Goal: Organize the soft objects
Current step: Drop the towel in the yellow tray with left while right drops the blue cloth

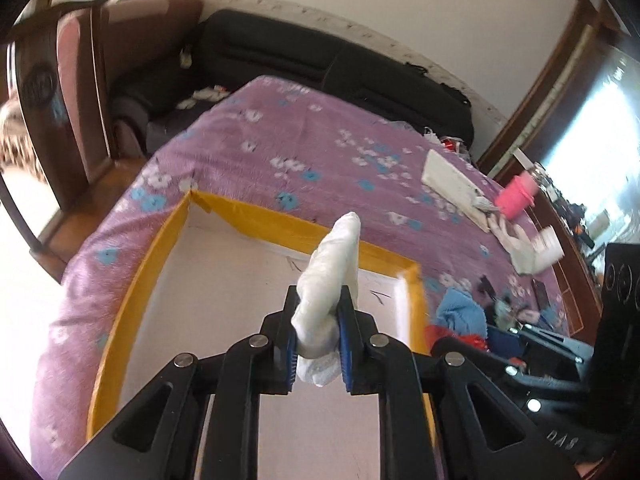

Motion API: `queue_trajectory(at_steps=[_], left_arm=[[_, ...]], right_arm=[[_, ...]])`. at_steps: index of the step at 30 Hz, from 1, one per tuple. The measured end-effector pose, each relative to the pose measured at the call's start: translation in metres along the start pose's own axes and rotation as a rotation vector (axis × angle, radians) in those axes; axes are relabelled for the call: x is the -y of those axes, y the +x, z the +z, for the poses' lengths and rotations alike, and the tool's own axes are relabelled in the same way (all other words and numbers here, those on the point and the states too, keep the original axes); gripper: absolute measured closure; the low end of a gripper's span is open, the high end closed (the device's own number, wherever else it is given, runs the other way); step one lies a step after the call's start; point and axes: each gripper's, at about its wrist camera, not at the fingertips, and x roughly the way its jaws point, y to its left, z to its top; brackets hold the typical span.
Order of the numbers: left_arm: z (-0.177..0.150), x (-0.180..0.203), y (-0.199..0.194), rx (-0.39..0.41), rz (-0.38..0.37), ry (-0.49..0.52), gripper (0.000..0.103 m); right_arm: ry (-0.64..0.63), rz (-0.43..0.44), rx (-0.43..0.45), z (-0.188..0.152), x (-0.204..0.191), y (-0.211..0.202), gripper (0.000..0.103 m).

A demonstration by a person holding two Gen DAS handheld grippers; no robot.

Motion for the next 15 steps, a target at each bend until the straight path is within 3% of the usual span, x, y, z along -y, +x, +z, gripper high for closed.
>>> queue_trajectory(at_steps=[2,5,7,10,12,15], left_arm=[[0.000,-0.005,0.012,-0.010,-0.003,-0.027,0.087],[0.002,-0.009,0.020,-0.005,-0.003,-0.043,0.078],[0.001,-0.009,0.020,0.004,0.013,-0.044,0.060],[0.001,-0.010,0.015,0.024,0.037,-0.041,0.046],[0.000,-0.012,0.011,0.031,0.043,-0.045,0.045],[-0.004,-0.011,-0.004,0.041,0.041,-0.055,0.044]], right_arm=[[0.002,-0.007,-0.015,0.005,0.002,0.016,0.062],[0.002,-0.012,-0.032,0.011,0.006,0.032,0.062],[-0.008,-0.028,-0.038,0.014,0.007,0.040,0.061],[-0.018,-0.044,-0.040,0.015,0.008,0.047,0.055],[-0.008,-0.041,-0.033,0.015,0.009,0.045,0.043],[-0.003,-0.037,0.009,0.013,0.011,0.027,0.043]])
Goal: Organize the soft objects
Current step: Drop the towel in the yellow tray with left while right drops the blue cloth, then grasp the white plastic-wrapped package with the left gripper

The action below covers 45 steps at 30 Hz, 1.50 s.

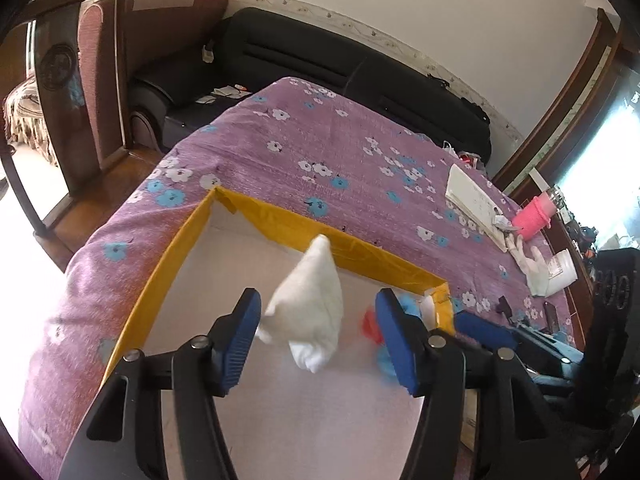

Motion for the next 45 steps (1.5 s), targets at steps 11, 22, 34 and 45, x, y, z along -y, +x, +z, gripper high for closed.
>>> queue_trajectory(at_steps=[11,22,34,45], left_arm=[[-0.045,0.070,-0.063,0.037,-0.089,0.105,0.023],[-0.129,0.166,0.011,-0.185,-0.018,0.205,0.023],[-0.150,0.201,0.039,-0.162,0.045,0.369,0.076],[-0.163,0.178,-0.030,-0.103,-0.165,0.336,0.088]], right_arm=[[0.058,-0.115,0.205,-0.086,0.060,-0.150,0.017],[0.220,-0.202,0.218,-0.187,0.147,-0.227,0.017],[0.374,-0.227,0.313,-0.231,0.214,-0.269,0.017],[0.504,-0.256,0.264,-0.259,0.265,-0.272,0.017]])
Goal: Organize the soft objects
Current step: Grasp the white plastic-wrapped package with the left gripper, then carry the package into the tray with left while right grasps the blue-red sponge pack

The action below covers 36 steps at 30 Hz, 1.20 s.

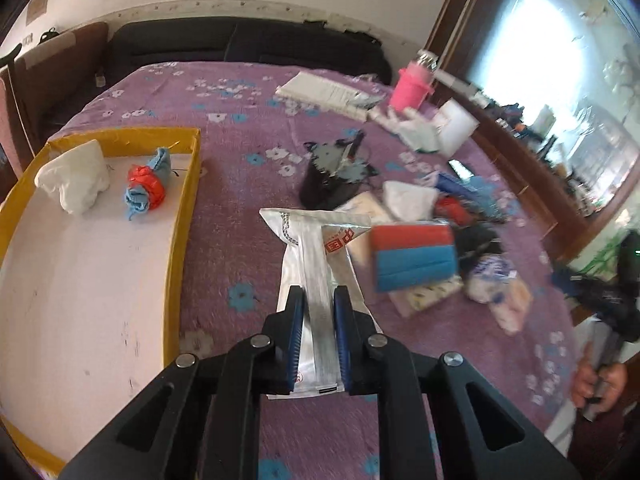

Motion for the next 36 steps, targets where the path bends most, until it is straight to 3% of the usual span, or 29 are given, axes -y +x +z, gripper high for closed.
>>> queue_trajectory(at_steps=[4,7,13,17,20,22,24,26,28,31,36], left_arm=[[-0.010,0.005,-0.014,0.016,-0.060,-0.017,0.088],[-0.020,0.010,-0.021,0.016,-0.080,-0.006,0.088],[-0.048,0.008,-0.032,-0.002,-0.109,-0.006,0.088],[-0.057,-0.005,-0.050,0.017,-0.121,-0.043,0.088],[-0.057,-0.019,-0.064,0.047,-0.113,-0.076,0.088],[-0.058,-0.033,-0.073,0.065,-0.104,-0.105,0.088],[-0.058,-0.045,-0.082,0.080,-0.106,-0.128,0.088],[-0.059,-0.057,-0.088,0.091,-0.103,-0.149,0.088],[-0.059,-0.067,-0.091,0.099,-0.102,-0.169,0.088],[-0.058,-0.076,-0.092,0.111,-0.108,-0.190,0.088],[-0.062,-0.087,-0.104,0.136,-0.087,-0.210,0.088]], right_arm=[[0.001,-0.001,-0.076,-0.007,-0.008,0.021,0.017],[-0.024,0.022,-0.064,-0.007,-0.028,0.023,0.017],[-0.182,0.148,-0.135,0.000,-0.107,0.044,0.016],[-0.367,0.136,-0.170,0.006,-0.166,0.080,0.016],[-0.380,0.149,-0.216,0.013,-0.192,0.111,0.016],[-0.335,0.239,-0.317,0.011,-0.200,0.128,0.016],[-0.318,0.431,-0.436,-0.003,-0.211,0.126,0.015],[-0.338,0.556,-0.504,-0.015,-0.221,0.118,0.015],[-0.400,0.501,-0.458,-0.021,-0.227,0.103,0.015],[-0.475,0.293,-0.374,-0.026,-0.231,0.102,0.015],[-0.543,0.177,-0.416,-0.057,-0.250,0.117,0.015]])
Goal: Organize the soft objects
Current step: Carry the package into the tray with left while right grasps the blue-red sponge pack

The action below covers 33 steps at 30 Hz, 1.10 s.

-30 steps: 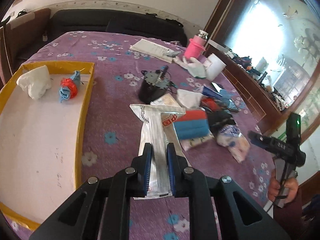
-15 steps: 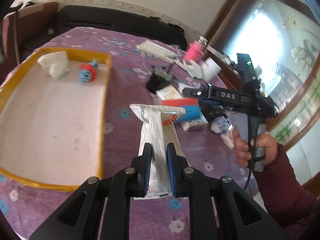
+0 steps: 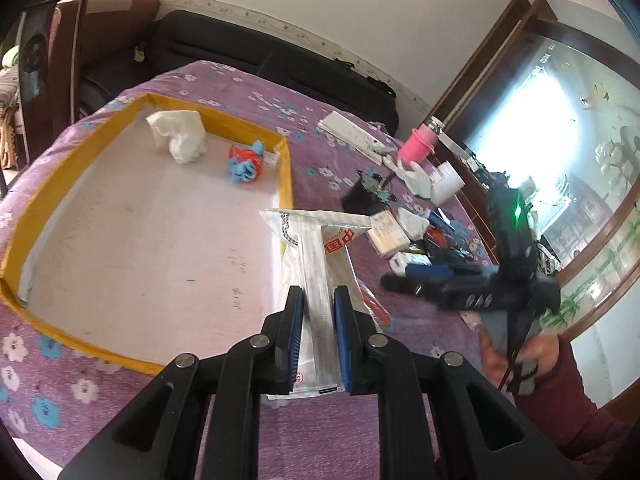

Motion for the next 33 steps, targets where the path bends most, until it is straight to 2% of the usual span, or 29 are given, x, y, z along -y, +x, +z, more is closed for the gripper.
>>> queue_trajectory(at_steps=[4,7,8,9,10,11,14,17,22,27,30,33], left_arm=[[0.009,-0.013,-0.011,0.022,0.050,-0.020,0.088],[0.019,-0.025,-0.017,0.022,0.087,-0.036,0.088],[0.023,-0.030,-0.019,0.022,0.100,-0.040,0.088],[0.029,-0.035,-0.022,0.024,0.117,-0.042,0.088],[0.033,-0.039,-0.024,0.025,0.126,-0.041,0.088],[0.037,-0.042,-0.026,0.028,0.139,-0.039,0.088],[0.055,-0.052,-0.030,0.031,0.179,-0.018,0.088],[0.078,-0.061,-0.024,0.023,0.230,0.012,0.088],[0.121,-0.084,0.015,-0.024,0.297,0.035,0.088],[0.151,-0.118,0.063,-0.068,0.330,-0.017,0.088],[0.159,-0.133,0.082,-0.091,0.348,-0.038,0.088],[0.165,-0.150,0.100,-0.106,0.381,-0.067,0.087]], right_arm=[[-0.046,-0.017,-0.021,-0.003,-0.033,0.020,0.015],[-0.123,-0.127,-0.037,-0.001,-0.054,0.034,0.015],[-0.140,-0.156,-0.041,-0.002,-0.056,0.036,0.019],[-0.147,-0.166,-0.049,-0.003,-0.055,0.039,0.034],[-0.143,-0.158,-0.043,-0.003,-0.053,0.038,0.036],[-0.137,-0.156,-0.040,-0.002,-0.051,0.034,0.054],[-0.102,-0.145,-0.029,0.001,-0.043,0.021,0.056],[-0.080,-0.170,0.031,0.013,-0.041,0.000,0.056],[-0.080,-0.113,0.111,0.051,-0.057,-0.030,0.056],[-0.104,-0.024,0.123,0.085,-0.092,-0.015,0.055],[-0.106,0.030,0.100,0.096,-0.107,0.004,0.055],[-0.123,0.048,0.078,0.104,-0.120,0.022,0.055]])
